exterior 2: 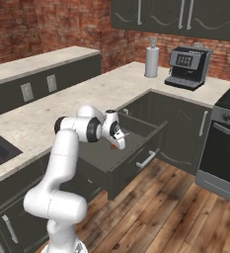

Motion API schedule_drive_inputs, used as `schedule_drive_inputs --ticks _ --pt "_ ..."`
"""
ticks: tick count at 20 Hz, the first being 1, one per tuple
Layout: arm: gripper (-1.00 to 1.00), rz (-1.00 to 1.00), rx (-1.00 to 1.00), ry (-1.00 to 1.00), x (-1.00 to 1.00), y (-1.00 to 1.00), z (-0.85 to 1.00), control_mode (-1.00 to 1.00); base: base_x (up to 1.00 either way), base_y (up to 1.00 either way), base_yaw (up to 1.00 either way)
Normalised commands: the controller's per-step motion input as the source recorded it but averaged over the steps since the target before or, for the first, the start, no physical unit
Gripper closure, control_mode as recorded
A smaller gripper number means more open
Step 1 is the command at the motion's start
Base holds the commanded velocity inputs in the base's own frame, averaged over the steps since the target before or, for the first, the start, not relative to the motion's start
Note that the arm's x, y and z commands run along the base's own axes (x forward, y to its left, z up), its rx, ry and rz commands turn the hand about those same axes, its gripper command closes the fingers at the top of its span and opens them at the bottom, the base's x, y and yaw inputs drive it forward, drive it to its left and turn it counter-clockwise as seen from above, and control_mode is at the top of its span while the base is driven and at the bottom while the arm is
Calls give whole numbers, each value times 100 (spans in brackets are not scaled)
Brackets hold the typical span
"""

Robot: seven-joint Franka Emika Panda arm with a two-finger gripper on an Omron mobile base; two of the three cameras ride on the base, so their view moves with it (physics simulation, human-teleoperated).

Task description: Pick up the metallic utensils from the counter and place them in the open drawer. Make sure not to pick up any wooden utensils.

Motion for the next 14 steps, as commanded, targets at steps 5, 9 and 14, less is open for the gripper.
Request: schedule_drive_inputs --ticks 5,9,14 --pt "100 4 0 0 4 0 -40 -100 0 0 0" --pt "100 2 0 -2 1 0 -44 -100 0 0 0" --pt "100 1 4 0 0 0 -30 -100 0 0 0"
